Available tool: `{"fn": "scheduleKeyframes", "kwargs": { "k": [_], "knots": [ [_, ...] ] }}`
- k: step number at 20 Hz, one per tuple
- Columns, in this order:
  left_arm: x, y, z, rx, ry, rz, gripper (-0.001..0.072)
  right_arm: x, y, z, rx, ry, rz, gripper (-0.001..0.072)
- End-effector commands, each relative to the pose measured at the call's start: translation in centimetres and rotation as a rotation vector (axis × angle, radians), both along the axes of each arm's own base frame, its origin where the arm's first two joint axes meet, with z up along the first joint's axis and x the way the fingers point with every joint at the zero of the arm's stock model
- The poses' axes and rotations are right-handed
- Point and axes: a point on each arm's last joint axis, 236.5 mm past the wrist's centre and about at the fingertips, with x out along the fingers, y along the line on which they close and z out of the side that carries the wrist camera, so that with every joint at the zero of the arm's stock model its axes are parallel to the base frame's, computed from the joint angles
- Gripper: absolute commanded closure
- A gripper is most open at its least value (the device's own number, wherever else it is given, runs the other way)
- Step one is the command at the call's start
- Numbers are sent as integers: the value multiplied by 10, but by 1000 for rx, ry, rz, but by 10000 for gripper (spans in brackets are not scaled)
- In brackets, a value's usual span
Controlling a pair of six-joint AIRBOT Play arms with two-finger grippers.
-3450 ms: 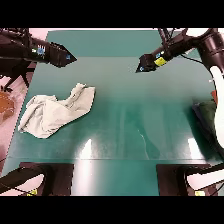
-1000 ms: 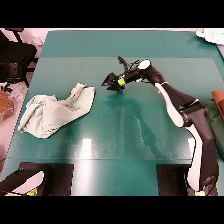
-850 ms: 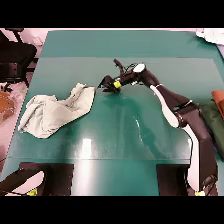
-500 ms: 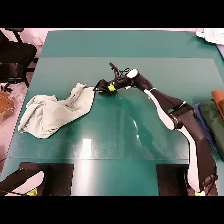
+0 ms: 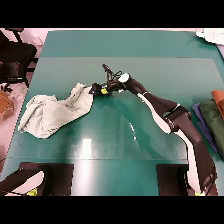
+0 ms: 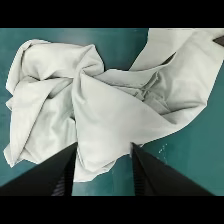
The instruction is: Fold the shirts.
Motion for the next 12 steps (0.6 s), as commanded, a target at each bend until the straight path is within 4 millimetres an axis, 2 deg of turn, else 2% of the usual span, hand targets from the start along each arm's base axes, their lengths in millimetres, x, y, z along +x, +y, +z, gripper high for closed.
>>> {"fn": "scheduleKeyframes", "kwargs": {
  "k": [1,2,4,8,9,10,12],
  "knots": [
    [2,-2,1,-10,-12,-2,311,-3,9,12,53,26,-13,688],
    [3,-2,1,-9,-11,-2,311,-1,8,20,74,35,-18,689],
    [5,-2,3,-7,-25,-5,311,3,1,47,98,7,-12,689],
    [15,-12,3,-43,-60,-25,307,0,-28,141,154,-114,50,690],
    [18,-17,-2,-64,-60,-36,278,-3,-41,159,126,-160,72,690],
    [19,-23,-12,-79,-44,-57,215,-5,-58,168,62,-190,82,690],
    [16,-26,-38,-91,10,-62,214,-6,-106,166,-169,-224,59,690]
  ]
}}
